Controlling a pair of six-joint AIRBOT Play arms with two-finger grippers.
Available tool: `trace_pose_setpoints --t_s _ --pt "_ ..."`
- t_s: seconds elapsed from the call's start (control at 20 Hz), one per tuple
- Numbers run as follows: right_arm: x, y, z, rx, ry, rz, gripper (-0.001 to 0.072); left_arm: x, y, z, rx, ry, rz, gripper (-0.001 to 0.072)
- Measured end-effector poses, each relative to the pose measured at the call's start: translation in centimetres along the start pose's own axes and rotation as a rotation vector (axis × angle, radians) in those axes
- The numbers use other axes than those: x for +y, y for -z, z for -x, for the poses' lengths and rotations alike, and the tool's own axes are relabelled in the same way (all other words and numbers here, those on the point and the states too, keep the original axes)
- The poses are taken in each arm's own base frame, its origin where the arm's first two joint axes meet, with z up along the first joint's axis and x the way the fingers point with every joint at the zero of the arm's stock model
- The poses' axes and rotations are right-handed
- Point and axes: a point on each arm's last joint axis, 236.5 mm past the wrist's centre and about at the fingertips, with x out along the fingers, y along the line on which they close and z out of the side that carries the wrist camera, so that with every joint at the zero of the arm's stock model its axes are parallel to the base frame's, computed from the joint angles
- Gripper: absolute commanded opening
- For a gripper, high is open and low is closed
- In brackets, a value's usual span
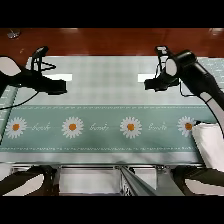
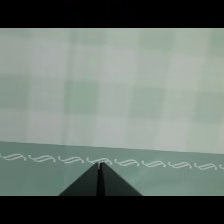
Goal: Fold the shirts.
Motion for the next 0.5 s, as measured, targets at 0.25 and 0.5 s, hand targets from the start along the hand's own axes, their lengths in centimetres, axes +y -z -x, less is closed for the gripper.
trace_pose_setpoints --t_s 0.25,0.5 --pt "-0.3 0.97 -1.14 0.048 0.056 0.01 0.0019 0.93 1.08 -0.87 0.03 -0.017 0.023 0.0017" --pt "-0.35 1.23 -1.35 0.06 0.068 0.011 0.0019 1.15 1.37 -1.06 0.039 -0.022 0.028 0.0017"
